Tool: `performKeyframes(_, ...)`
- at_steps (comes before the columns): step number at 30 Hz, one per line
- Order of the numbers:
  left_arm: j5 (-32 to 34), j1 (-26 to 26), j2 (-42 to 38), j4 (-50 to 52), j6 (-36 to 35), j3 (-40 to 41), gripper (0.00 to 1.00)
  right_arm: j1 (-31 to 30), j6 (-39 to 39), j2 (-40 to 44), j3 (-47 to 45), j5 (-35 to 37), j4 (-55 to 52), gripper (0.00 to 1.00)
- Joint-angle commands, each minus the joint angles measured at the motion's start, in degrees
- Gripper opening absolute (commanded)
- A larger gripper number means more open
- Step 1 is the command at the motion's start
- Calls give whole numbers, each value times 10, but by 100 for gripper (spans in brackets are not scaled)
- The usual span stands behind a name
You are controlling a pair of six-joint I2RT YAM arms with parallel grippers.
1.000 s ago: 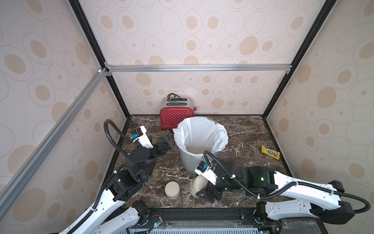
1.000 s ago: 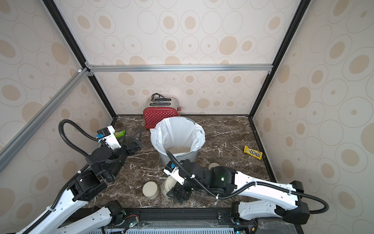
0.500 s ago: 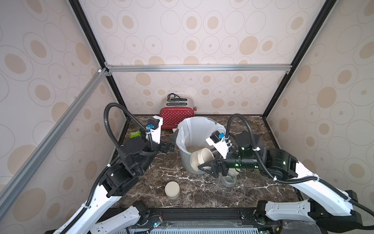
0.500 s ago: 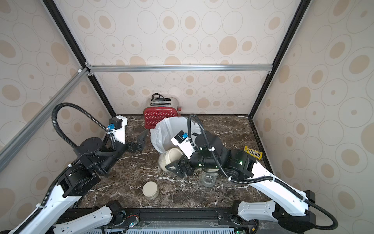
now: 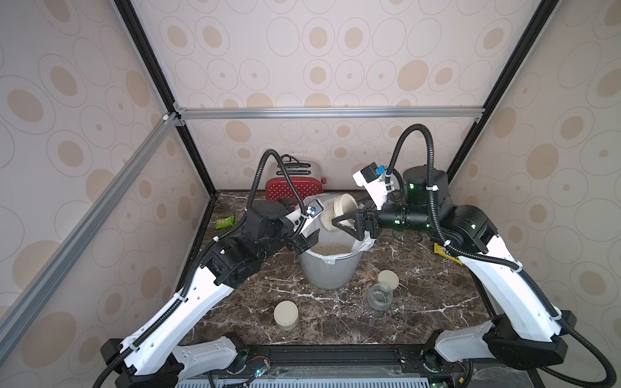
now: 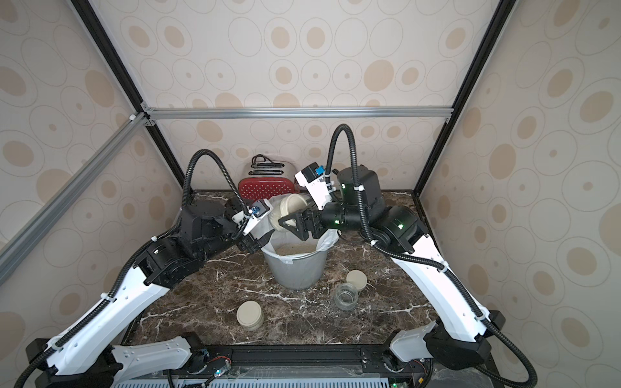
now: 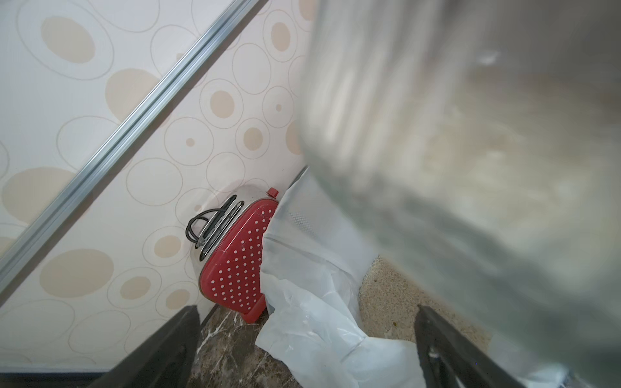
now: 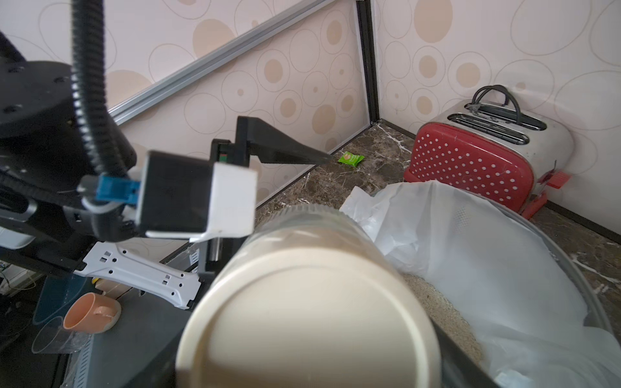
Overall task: Empty moldy rice from jars
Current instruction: Pick up the jar from the center of the board.
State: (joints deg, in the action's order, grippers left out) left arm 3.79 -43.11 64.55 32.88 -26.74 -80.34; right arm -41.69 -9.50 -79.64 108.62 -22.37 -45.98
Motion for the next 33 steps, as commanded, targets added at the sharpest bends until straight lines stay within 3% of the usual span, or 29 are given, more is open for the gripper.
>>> performKeyframes(1,-67,1,-5,19,-64,-23,99,13,13,-9,40,-44,14,41)
performKeyframes(16,-197,1,0,-56,-36,-16,99,27,-2,-50,59,-124,-1,40)
performKeyframes(33,-210,2,36,-108,1,-27,99,27,-10,-57,54,-161,-17,38)
